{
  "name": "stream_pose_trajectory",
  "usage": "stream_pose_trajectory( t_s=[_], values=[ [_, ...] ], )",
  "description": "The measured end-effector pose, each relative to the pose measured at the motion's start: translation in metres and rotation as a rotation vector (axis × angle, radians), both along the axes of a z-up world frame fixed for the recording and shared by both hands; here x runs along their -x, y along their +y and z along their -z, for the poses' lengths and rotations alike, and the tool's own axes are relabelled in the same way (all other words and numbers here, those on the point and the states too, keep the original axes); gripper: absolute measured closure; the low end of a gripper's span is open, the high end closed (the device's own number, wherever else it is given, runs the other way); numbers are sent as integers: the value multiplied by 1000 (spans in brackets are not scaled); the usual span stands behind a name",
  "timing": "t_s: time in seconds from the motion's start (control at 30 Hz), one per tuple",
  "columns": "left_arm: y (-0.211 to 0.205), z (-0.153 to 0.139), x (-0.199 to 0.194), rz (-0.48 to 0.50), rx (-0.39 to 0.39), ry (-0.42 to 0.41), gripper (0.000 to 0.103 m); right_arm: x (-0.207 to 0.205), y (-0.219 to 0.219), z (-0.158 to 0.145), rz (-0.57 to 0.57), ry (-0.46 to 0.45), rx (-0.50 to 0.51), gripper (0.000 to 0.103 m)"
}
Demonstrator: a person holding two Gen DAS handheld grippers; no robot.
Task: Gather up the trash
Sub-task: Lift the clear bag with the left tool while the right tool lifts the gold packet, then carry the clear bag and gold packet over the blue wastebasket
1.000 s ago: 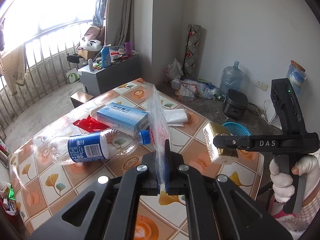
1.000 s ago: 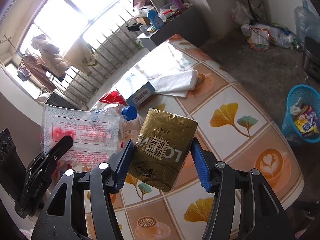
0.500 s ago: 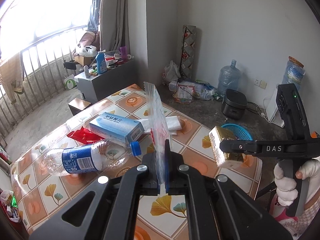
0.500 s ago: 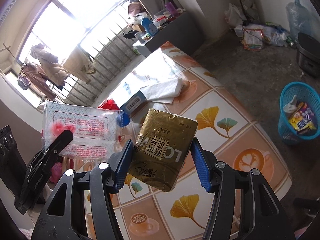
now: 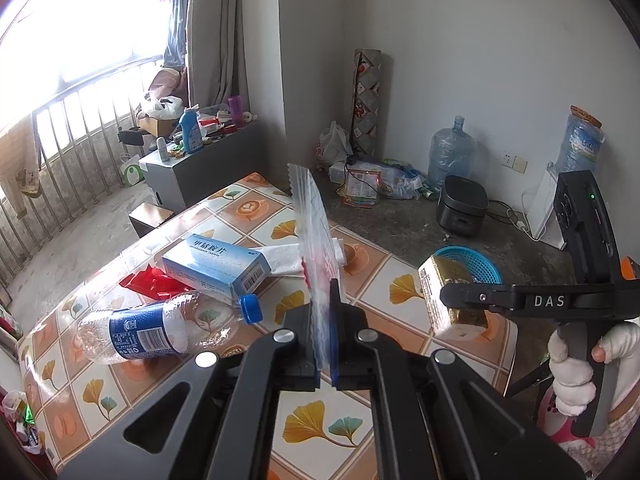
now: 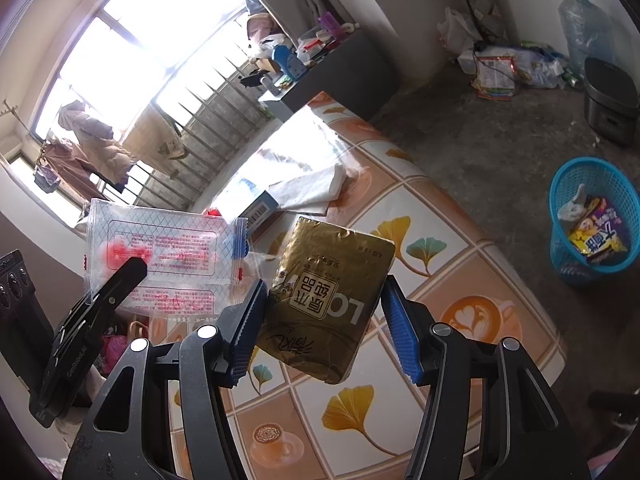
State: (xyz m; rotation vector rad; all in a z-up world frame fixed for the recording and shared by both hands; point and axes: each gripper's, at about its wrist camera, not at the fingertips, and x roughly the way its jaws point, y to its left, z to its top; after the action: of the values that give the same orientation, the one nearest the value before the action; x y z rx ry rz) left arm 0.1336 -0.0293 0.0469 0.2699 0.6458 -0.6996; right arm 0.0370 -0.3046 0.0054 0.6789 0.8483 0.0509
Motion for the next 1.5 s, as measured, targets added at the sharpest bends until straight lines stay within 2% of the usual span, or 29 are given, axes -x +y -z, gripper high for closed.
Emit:
stream_pose_trajectory(
  t_s=[1.5],
  values=[
    [-6, -2, 3, 2, 5, -6, 100, 1, -8, -5, 9, 0, -1, 48]
  ],
)
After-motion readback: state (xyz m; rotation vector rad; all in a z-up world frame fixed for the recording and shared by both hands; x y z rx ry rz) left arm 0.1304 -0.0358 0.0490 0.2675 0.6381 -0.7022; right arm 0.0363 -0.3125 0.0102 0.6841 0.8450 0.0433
